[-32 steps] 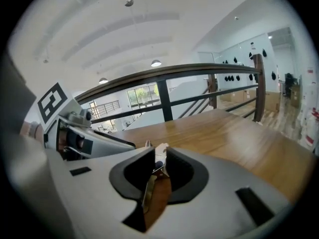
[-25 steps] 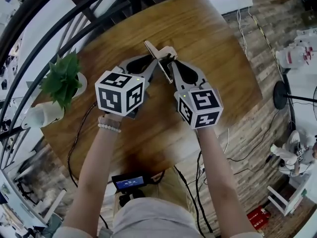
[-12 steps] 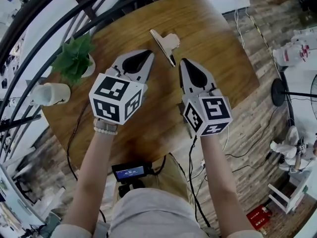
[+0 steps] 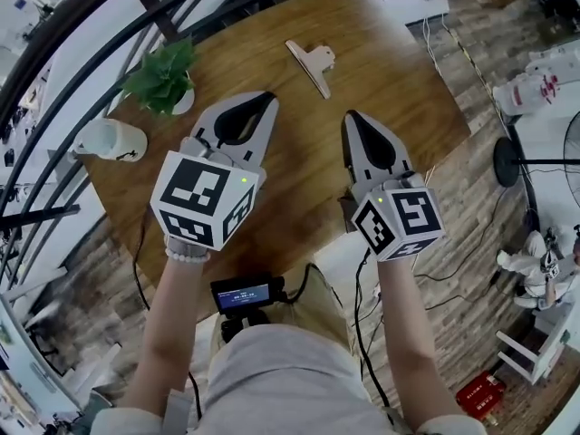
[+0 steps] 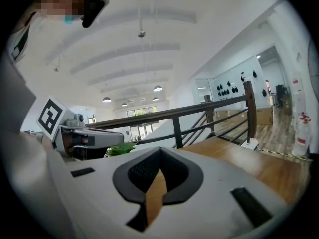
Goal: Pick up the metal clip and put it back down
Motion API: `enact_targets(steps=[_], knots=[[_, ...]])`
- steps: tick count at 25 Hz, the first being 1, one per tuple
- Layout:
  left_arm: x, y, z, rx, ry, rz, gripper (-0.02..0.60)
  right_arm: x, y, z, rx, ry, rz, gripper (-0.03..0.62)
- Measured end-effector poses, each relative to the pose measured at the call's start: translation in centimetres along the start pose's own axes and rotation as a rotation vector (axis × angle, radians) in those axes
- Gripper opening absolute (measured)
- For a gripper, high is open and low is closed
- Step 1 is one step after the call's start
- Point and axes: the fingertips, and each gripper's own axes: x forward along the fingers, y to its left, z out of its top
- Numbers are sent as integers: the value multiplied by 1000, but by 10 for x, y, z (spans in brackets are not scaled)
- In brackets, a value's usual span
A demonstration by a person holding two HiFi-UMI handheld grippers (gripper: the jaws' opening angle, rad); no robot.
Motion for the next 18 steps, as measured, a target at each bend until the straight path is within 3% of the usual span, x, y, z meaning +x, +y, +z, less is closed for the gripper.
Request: enact_targets(steps=[12, 18], knots=[[-101, -13, 26, 36, -94, 8, 11, -83, 62, 15, -72, -44, -45, 2], [-136, -32, 28, 103, -114, -12, 11, -112, 86, 21, -111, -70, -42, 2]])
